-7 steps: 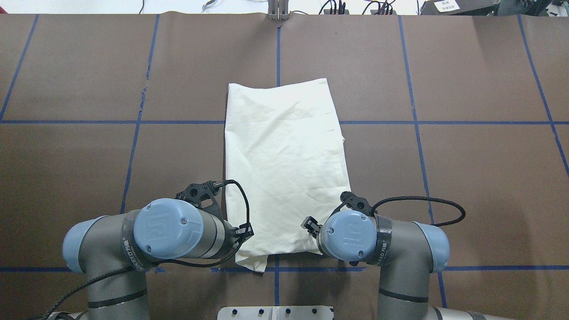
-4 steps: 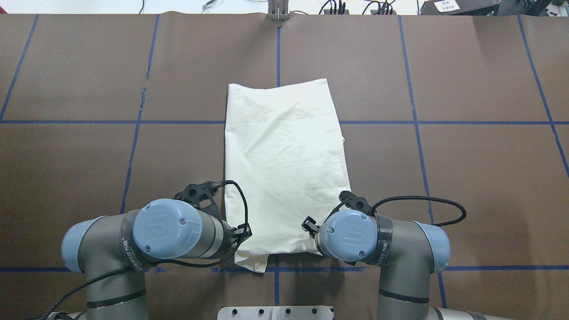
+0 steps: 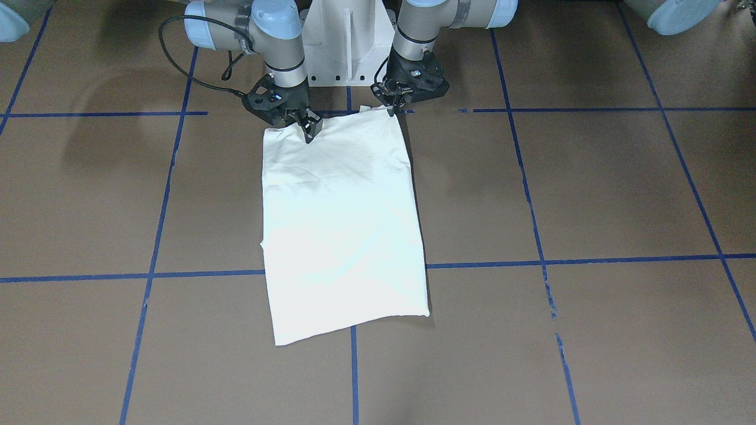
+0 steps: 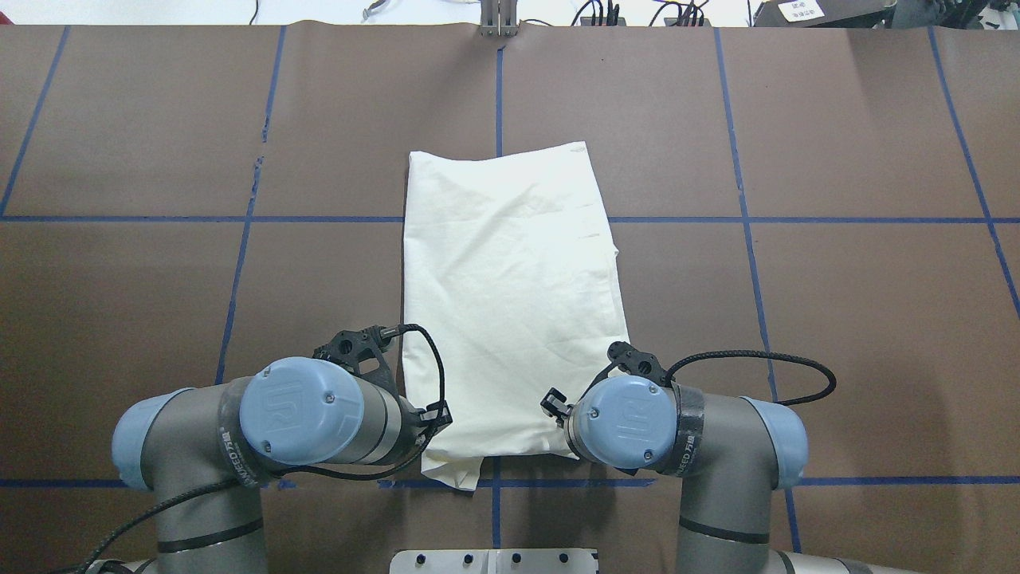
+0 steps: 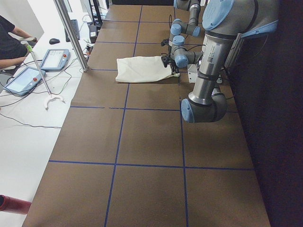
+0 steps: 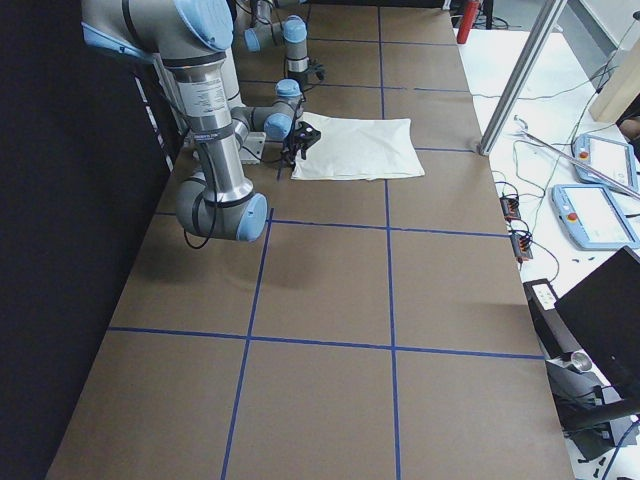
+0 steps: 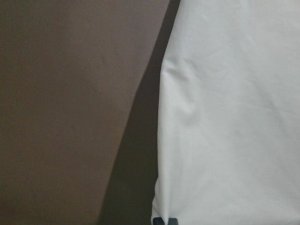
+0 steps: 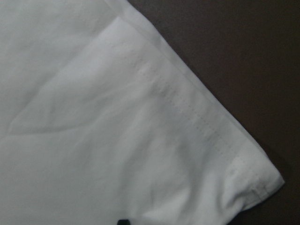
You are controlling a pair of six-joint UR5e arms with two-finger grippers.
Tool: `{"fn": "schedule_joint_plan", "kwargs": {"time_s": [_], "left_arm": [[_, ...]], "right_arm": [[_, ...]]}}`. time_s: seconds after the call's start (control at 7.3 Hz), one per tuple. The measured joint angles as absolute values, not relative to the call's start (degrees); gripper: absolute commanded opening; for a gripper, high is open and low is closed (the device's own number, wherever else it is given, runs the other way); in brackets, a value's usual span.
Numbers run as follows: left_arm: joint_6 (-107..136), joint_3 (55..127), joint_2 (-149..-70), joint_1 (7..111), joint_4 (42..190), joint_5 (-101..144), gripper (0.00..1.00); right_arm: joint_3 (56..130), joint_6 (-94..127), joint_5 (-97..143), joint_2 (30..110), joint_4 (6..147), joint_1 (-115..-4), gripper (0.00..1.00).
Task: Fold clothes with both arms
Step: 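Grasp the near edge of the shirt with both grippers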
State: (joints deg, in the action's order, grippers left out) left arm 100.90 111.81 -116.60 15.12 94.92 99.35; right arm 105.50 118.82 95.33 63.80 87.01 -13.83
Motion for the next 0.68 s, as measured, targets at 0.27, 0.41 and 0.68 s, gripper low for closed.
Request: {"fn": "schedule_joint_plan", "kwargs": {"time_s": [0.27, 0.41, 0.68], "left_arm": [[100.9, 111.6, -116.6, 15.1, 95.0, 99.3, 0.00], [100.9, 111.5, -116.6, 15.0, 95.1, 99.3, 0.00], [100.9, 111.7, -116.6, 15.1, 95.1, 99.4, 0.00]], "right_arm": [[106.3, 118.9, 95.2, 63.5, 87.0, -14.2, 0.00], [106.6, 119.0, 95.2, 63.4, 87.0, -14.3, 0.00], [107.0, 119.8, 95.3, 63.4, 87.0, -14.3, 0.00]]}}
